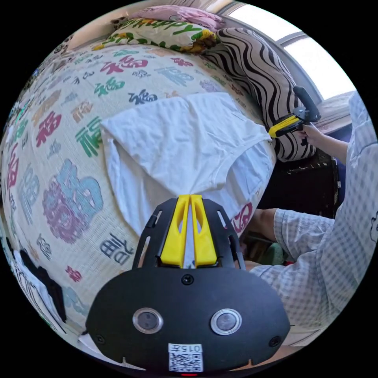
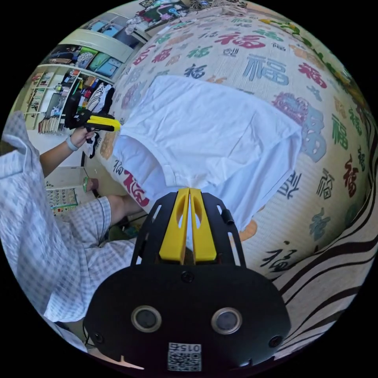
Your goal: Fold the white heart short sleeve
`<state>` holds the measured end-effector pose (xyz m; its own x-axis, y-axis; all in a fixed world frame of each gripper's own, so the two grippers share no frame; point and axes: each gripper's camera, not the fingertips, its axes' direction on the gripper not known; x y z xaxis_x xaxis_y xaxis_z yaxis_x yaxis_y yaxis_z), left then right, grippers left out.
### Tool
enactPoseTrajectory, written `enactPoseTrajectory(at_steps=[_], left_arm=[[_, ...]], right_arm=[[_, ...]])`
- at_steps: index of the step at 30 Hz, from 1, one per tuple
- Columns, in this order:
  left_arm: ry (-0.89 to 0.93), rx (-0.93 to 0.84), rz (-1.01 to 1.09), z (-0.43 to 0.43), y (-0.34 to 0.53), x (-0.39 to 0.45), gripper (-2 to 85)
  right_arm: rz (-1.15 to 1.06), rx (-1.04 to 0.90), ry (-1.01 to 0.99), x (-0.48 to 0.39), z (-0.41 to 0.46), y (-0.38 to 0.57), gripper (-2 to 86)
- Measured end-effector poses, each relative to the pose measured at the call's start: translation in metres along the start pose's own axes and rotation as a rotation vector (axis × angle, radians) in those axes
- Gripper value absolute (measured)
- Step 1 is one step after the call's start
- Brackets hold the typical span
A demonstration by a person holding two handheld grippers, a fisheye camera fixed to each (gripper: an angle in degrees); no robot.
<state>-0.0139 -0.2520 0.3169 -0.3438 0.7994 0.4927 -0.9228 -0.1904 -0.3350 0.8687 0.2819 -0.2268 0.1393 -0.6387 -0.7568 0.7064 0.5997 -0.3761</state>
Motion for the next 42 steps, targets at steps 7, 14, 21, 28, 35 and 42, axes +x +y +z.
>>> enactPoseTrajectory(at_steps=[7,14,21,28,35,42], left_arm=[[0.067,-0.011,-0.128,-0.001,0.056,0.012,-0.8],[0.026,-0.04,-0.144,0.002,0.067,0.01,-0.5],[0.144,-0.073,-0.244,-0.013,0.072,-0.024,1.7],[0.051,0.001,-0.611,-0.055,0.105,-0.1,9.2],[0.056,-0.099,-0.645,-0.031,0.092,-0.12,1.0],[0.074,-0.129,-0.606,-0.061,0.094,-0.147,-0.7]], right_arm=[[-0.039,-0.131,0.05,0.001,0.052,0.043,-0.6],[-0.04,-0.176,0.08,0.03,0.085,0.051,-0.4],[0.191,-0.128,-0.091,0.097,0.076,0.062,1.8],[0.592,-0.048,-0.148,0.199,0.056,0.102,10.7],[0.611,-0.111,-0.204,0.23,0.068,0.086,2.1],[0.609,-0.105,-0.239,0.263,0.038,0.097,0.0]])
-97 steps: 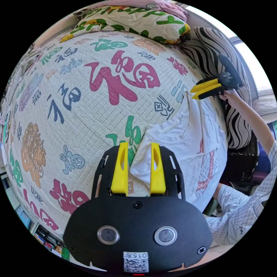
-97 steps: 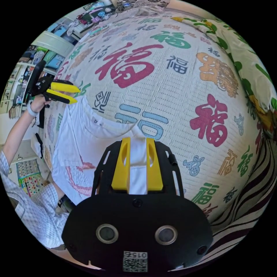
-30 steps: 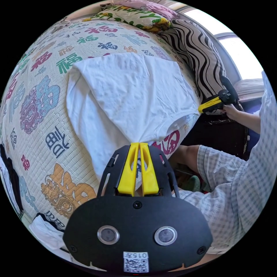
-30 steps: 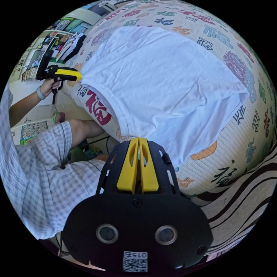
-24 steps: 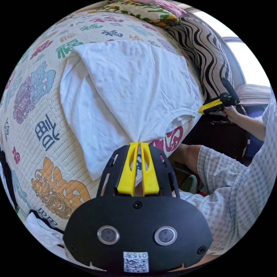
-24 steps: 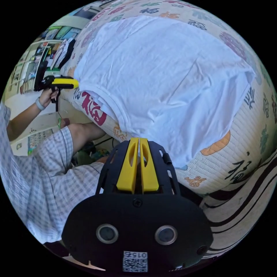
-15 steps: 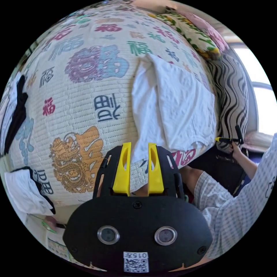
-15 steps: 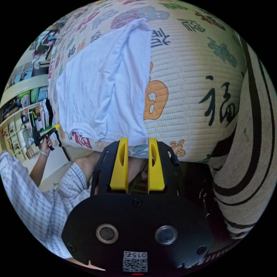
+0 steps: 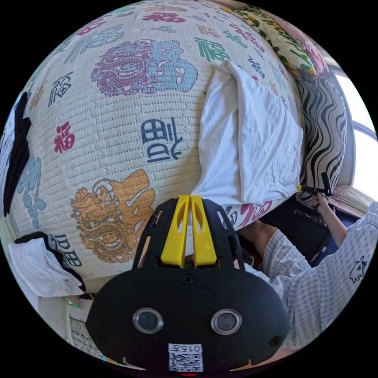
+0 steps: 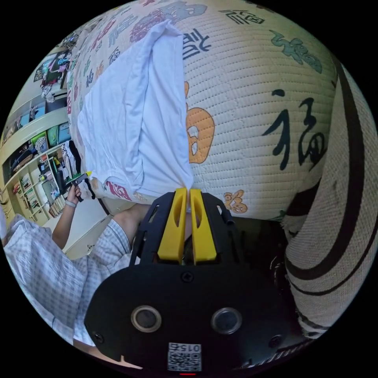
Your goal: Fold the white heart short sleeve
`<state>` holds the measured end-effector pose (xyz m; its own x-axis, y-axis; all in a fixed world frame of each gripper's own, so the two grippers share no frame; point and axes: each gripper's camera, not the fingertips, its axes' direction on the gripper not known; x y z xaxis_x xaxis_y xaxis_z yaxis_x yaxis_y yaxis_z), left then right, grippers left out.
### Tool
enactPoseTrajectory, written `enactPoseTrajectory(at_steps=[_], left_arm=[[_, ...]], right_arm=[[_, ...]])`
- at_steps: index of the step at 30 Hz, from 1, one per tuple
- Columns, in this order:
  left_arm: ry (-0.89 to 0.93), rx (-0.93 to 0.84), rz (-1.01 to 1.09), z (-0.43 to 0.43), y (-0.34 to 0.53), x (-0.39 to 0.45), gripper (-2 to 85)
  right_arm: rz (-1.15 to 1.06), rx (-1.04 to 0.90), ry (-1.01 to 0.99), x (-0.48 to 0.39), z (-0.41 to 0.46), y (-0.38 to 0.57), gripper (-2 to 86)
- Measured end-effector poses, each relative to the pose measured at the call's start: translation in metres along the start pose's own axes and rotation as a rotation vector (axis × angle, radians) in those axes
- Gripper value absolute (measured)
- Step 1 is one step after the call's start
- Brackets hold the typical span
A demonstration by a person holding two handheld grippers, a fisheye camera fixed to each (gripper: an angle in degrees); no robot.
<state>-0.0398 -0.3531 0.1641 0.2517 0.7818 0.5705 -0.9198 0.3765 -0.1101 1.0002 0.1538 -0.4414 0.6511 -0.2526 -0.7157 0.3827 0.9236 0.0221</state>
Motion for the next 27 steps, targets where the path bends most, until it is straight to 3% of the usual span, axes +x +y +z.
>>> enactPoseTrajectory(at_steps=[6,9,13,20,23,27], left_arm=[[-0.058,-0.041,0.044,0.021,-0.008,-0.009,0.4],[0.02,-0.033,-0.007,0.019,0.001,-0.032,0.9],[-0.062,-0.001,-0.068,-0.014,0.009,-0.054,1.9],[0.145,0.265,0.073,-0.055,-0.098,-0.018,7.0],[0.286,0.297,0.056,-0.036,-0.145,-0.015,7.0],[0.337,0.244,0.024,-0.004,-0.179,-0.017,5.6]], right_arm=[[-0.029,-0.059,0.061,0.006,0.013,-0.017,2.4],[0.001,-0.032,-0.02,0.025,0.007,-0.011,4.8],[0.094,0.035,0.005,0.051,-0.028,0.007,4.1],[-0.122,0.342,-0.074,0.004,-0.11,-0.081,7.6],[-0.165,0.35,-0.13,-0.007,-0.117,-0.138,7.8],[-0.116,0.264,-0.155,0.003,-0.106,-0.186,5.3]])
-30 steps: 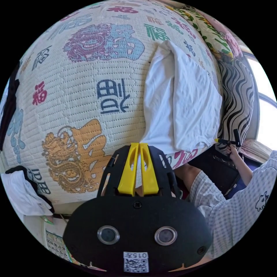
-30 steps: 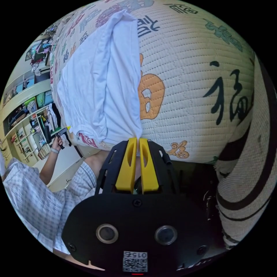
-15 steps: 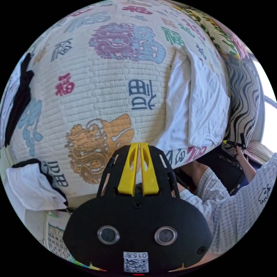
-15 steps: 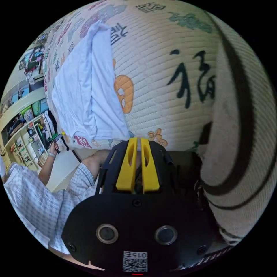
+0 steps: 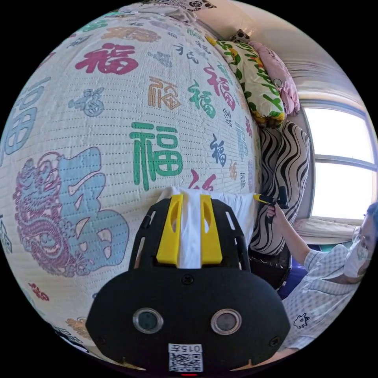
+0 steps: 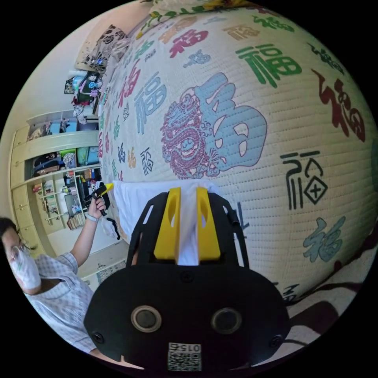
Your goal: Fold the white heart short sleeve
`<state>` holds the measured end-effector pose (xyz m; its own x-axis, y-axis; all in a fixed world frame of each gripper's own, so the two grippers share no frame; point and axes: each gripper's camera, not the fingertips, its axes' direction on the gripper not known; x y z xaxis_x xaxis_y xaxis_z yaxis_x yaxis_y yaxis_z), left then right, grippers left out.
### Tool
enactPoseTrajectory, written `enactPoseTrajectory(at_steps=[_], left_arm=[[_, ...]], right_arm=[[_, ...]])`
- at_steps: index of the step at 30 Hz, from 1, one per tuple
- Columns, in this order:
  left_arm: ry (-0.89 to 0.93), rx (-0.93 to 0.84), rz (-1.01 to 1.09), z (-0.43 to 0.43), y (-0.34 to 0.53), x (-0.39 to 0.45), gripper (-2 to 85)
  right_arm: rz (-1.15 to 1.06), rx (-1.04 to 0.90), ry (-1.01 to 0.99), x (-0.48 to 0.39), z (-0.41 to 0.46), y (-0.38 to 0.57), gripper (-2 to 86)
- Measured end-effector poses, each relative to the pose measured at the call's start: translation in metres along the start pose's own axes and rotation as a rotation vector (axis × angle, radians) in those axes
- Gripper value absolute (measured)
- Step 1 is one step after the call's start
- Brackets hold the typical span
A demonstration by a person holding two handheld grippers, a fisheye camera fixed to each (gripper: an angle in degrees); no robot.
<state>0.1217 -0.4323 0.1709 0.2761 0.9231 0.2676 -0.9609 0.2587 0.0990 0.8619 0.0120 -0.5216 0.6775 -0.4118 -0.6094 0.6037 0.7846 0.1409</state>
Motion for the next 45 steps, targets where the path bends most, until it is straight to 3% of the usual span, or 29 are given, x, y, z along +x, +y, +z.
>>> enactPoseTrajectory(at_steps=[5,16,22,28,32,36,40,45], left_arm=[[0.036,0.001,-0.05,0.01,0.004,-0.026,-0.4],[-0.089,0.008,-0.01,0.032,0.03,-0.056,0.4],[-0.402,-0.061,0.17,0.028,0.077,-0.012,5.3],[-0.283,-0.299,0.599,0.144,0.109,0.115,6.0],[-0.191,-0.331,0.775,0.25,0.102,0.197,6.2],[-0.144,-0.398,0.795,0.326,0.089,0.242,7.4],[-0.317,-0.493,0.796,0.395,0.09,0.25,3.3],[-0.299,-0.468,0.741,0.396,0.092,0.241,-0.4]], right_arm=[[0.022,-0.011,0.008,0.013,0.002,-0.009,-0.4],[0.004,0.015,0.158,0.022,-0.001,-0.015,0.6],[-0.101,0.036,0.294,-0.018,-0.009,0.042,6.0],[-0.101,-0.079,0.149,-0.037,0.052,0.123,6.9],[-0.01,-0.086,0.039,-0.029,0.096,0.15,7.4],[0.041,-0.036,-0.018,-0.021,0.115,0.151,7.1],[0.039,-0.023,-0.045,-0.016,0.137,0.142,3.0],[0.014,-0.005,-0.07,-0.02,0.15,0.136,0.5]])
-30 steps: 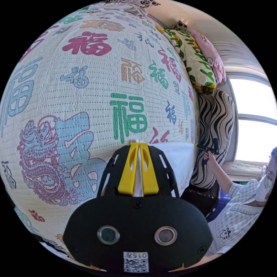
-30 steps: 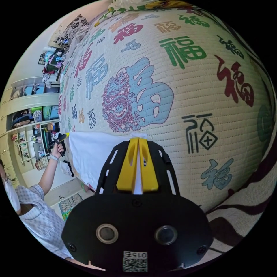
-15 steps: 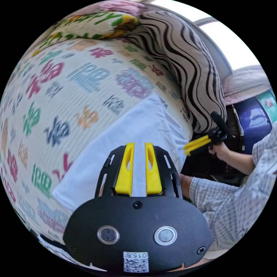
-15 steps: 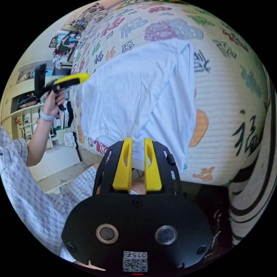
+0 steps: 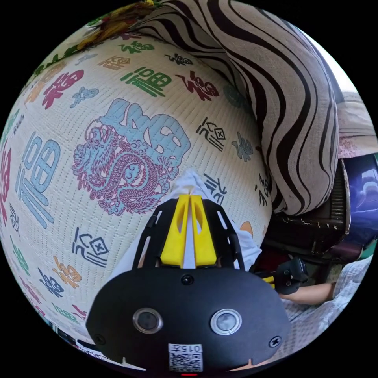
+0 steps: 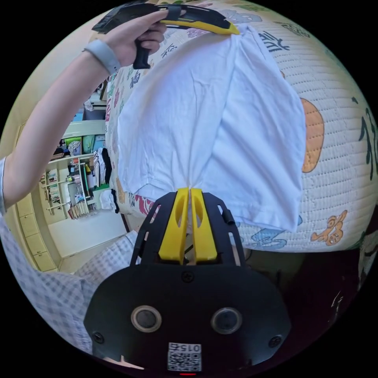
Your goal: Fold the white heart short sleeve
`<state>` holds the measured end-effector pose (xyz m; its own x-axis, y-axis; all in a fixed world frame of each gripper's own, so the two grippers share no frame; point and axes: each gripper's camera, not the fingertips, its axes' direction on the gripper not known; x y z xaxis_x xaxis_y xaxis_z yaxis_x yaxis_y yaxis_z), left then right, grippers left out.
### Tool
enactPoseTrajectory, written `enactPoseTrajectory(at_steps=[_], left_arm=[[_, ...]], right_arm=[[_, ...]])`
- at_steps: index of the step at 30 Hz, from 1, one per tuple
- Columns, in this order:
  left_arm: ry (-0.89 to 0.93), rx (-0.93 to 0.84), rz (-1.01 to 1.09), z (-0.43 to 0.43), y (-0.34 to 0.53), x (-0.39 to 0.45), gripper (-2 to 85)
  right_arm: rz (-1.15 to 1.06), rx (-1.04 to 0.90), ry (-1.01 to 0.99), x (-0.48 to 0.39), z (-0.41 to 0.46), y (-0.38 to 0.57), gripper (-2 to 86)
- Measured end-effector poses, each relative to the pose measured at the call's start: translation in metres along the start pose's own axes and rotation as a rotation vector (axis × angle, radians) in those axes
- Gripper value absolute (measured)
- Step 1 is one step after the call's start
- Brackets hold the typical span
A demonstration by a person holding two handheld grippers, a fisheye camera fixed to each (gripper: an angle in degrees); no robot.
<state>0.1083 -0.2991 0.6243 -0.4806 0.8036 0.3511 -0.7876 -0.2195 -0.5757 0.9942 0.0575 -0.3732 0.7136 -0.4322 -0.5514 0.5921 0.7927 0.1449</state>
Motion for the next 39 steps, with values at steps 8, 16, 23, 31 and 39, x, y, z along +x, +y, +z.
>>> enactPoseTrajectory(at_steps=[8,16,23,31,39], left_arm=[[-0.098,0.023,0.028,0.011,0.003,0.021,0.0],[0.168,0.31,-0.066,-0.077,0.056,0.004,1.7],[0.086,0.482,-0.441,-0.152,0.25,-0.031,3.0],[0.068,0.379,-0.979,-0.13,0.448,-0.043,6.4],[0.15,0.468,-0.981,-0.132,0.458,-0.033,7.5]], right_arm=[[0.064,0.034,-0.053,0.015,0.027,-0.004,0.9],[0.083,0.013,-0.049,0.024,0.017,0.0,5.9],[-0.133,-0.079,0.106,-0.022,-0.004,-0.033,5.2],[-0.481,-0.125,0.172,-0.141,0.078,-0.144,5.5],[-0.744,-0.178,0.285,-0.288,0.208,-0.269,7.2]])
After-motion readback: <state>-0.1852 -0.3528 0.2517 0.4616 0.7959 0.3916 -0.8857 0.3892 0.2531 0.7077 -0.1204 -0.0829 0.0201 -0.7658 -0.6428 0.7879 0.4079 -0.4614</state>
